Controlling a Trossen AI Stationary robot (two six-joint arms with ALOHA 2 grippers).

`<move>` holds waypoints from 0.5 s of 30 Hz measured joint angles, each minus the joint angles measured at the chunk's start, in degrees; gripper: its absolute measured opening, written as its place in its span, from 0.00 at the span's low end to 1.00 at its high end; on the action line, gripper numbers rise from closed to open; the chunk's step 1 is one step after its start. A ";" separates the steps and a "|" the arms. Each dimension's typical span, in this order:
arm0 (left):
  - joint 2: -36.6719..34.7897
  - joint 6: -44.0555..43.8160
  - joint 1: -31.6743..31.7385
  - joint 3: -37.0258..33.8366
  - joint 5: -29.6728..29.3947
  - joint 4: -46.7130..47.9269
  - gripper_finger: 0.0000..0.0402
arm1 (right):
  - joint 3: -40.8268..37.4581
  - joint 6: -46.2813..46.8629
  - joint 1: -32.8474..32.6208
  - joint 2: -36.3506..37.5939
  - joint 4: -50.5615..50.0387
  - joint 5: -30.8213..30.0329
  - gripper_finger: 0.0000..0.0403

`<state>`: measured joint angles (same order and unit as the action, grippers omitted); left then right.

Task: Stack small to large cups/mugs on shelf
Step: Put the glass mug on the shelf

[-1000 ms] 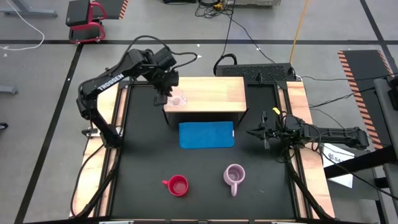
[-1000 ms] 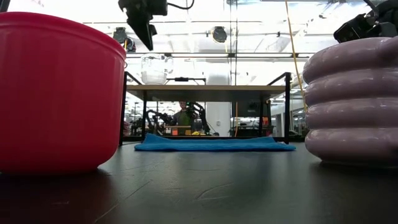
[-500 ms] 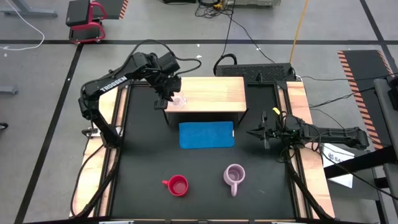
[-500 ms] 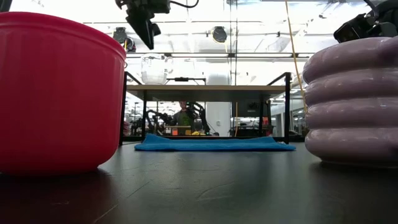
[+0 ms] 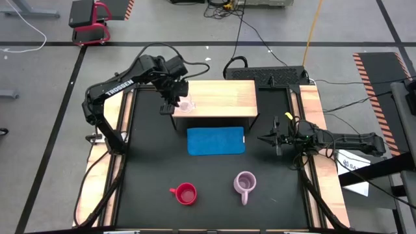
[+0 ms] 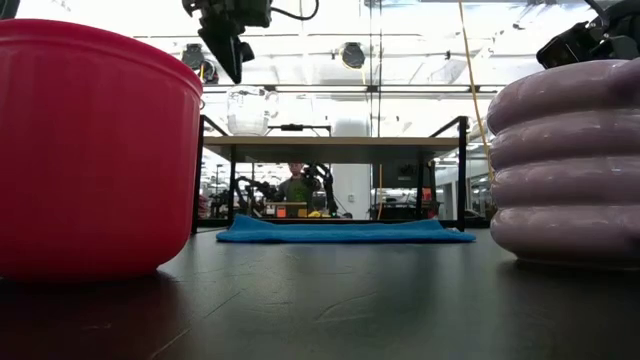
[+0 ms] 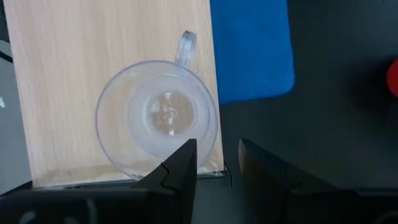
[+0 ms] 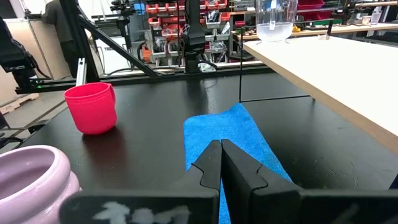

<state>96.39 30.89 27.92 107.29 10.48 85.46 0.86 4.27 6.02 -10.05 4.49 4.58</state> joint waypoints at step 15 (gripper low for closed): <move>0.01 1.62 0.00 -2.83 -2.63 -2.78 0.30 | 0.00 0.02 0.00 -0.01 -0.02 0.00 0.00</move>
<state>96.40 32.52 27.92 104.47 7.86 82.69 0.86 4.29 6.02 -10.07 4.47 4.58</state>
